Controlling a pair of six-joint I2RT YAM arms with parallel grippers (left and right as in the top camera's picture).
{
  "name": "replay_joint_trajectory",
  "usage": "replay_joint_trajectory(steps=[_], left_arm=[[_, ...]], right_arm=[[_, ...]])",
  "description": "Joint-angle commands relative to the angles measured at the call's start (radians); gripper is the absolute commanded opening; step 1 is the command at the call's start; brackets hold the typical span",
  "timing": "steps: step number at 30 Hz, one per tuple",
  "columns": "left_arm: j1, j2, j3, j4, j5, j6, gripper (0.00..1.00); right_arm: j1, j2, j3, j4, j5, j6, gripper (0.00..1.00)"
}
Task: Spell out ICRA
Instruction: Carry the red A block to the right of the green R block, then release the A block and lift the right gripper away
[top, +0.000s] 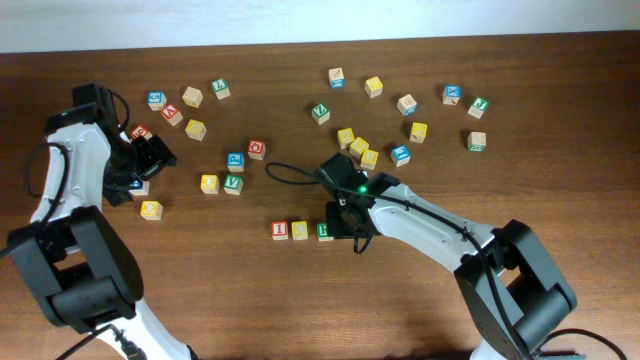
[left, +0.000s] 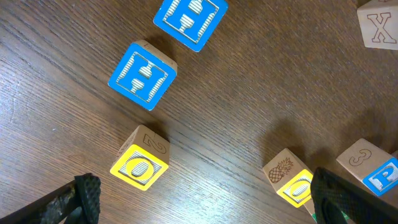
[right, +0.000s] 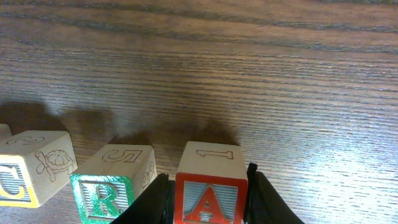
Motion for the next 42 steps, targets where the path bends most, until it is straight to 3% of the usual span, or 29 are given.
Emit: replay_joint_trajectory(steps=[1,7,10,13,15,17,20,23,24,25,26,28,30,31,34,37,38,42], left_arm=[[0.008,-0.014,0.003,-0.001,0.000,-0.010,0.99],[0.008,-0.014,0.003,-0.001,0.000,-0.010,0.99],[0.008,-0.014,0.003,-0.001,0.000,-0.010,0.99],[0.008,-0.014,0.003,-0.001,0.000,-0.010,0.99],[0.008,-0.014,0.003,0.000,0.000,-0.010,0.99],[0.008,-0.014,0.003,-0.001,0.000,-0.010,0.99],[0.008,-0.014,0.003,-0.001,0.000,-0.010,0.99],[0.008,-0.014,0.003,-0.001,0.000,-0.010,0.99],[0.008,-0.014,0.003,-0.001,0.000,-0.010,0.99],[0.008,-0.014,0.003,-0.001,0.000,-0.010,0.99],[0.008,-0.014,0.003,-0.001,0.000,-0.010,0.99],[0.008,-0.014,0.003,-0.001,0.000,-0.010,0.99],[0.008,-0.014,0.003,0.000,-0.005,-0.007,0.99],[0.008,-0.014,0.003,0.000,-0.088,-0.002,0.99],[0.008,-0.014,0.003,0.053,-0.077,-0.011,0.99],[0.008,-0.014,0.003,-0.006,0.243,-0.007,0.99],[0.008,-0.014,0.006,-0.003,0.344,0.042,0.99],[-0.006,-0.130,0.045,-0.087,0.340,0.171,0.98]], right_arm=[[0.006,0.012,-0.005,0.000,-0.005,0.008,0.29],[0.006,0.011,0.009,-0.002,-0.006,-0.008,0.42],[0.006,0.011,0.052,-0.031,-0.005,-0.026,0.43],[0.005,0.011,0.158,-0.145,0.097,-0.038,0.44],[0.005,0.011,0.262,-0.224,0.096,-0.082,0.53],[-0.013,0.009,0.378,-0.350,0.126,-0.082,0.54],[-0.171,-0.006,0.576,-0.587,0.137,-0.116,0.53],[-0.360,-0.008,0.566,-0.716,0.137,-0.238,0.55],[-0.433,-0.008,0.520,-0.727,0.136,-0.265,0.49],[-0.456,-0.008,0.490,-0.722,0.133,-0.265,0.49],[-0.471,-0.008,0.456,-0.708,0.133,-0.265,0.56],[-0.477,-0.006,0.376,-0.617,0.133,-0.262,1.00],[-0.477,-0.006,0.351,-0.564,0.133,-0.262,0.98],[-0.477,-0.006,0.350,-0.564,0.133,-0.262,0.98],[-0.477,-0.006,0.350,-0.562,0.133,-0.262,0.98],[-0.477,-0.006,0.350,-0.524,0.118,-0.262,0.98],[-0.477,-0.006,0.350,-0.523,0.118,-0.262,0.98],[-0.477,-0.006,0.350,-0.511,0.110,-0.262,0.98]])
